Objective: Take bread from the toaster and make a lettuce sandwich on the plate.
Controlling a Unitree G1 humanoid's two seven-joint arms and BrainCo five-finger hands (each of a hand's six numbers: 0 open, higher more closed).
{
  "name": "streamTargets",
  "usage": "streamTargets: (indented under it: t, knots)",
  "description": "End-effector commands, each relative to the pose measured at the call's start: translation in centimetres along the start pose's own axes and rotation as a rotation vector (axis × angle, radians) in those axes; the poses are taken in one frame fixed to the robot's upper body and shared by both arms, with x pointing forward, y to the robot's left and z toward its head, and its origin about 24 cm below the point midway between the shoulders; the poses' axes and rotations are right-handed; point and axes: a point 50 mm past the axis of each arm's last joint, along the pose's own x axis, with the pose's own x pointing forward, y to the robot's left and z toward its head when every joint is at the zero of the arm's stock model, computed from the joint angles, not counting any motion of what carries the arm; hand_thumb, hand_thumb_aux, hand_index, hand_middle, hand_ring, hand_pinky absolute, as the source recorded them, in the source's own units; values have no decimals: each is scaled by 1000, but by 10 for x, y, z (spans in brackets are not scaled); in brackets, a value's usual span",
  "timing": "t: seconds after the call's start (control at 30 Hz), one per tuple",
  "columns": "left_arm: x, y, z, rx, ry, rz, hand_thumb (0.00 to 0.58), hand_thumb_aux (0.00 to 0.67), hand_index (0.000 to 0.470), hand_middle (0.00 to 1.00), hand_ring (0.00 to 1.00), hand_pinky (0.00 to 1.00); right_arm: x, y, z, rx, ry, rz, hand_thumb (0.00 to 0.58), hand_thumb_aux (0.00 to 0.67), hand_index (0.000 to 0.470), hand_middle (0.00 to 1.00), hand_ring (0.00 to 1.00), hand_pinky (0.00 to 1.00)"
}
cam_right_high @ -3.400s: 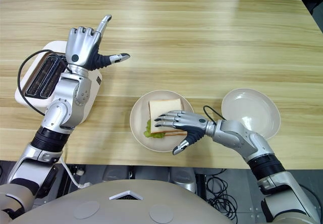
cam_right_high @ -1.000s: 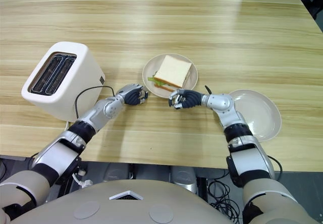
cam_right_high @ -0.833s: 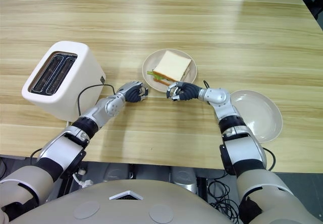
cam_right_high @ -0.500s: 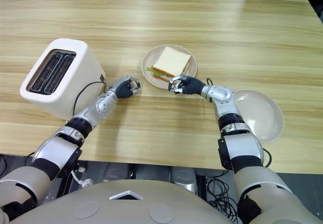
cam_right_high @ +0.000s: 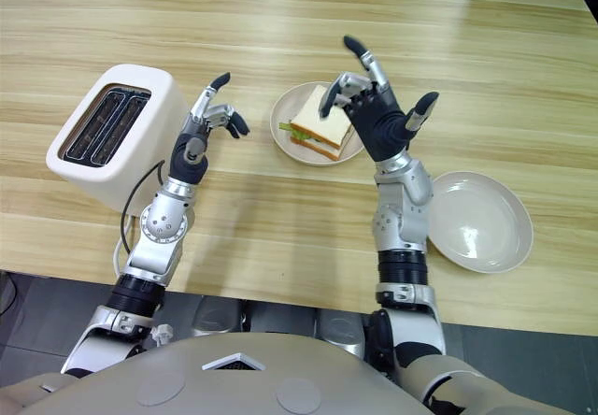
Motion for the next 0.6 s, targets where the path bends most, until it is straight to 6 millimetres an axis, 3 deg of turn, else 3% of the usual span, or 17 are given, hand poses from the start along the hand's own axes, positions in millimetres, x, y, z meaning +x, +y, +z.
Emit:
streamTargets:
  t: [0.03,0.3,0.6]
  knots:
    - [-4,6,1,-62,27,43,0,0,0,0,0,0,-3,-1,-5,-164,-37,-127,0,0,0,0,0,0]
    - [-5,9,5,-85,-6,94,0,0,0,0,0,0,-17,3,-12,-441,-96,-195,0,0,0,0,0,0]
    - [-9,12,5,-50,-19,114,0,0,0,0,0,0,-22,8,-17,-522,-97,-182,0,0,0,0,0,0]
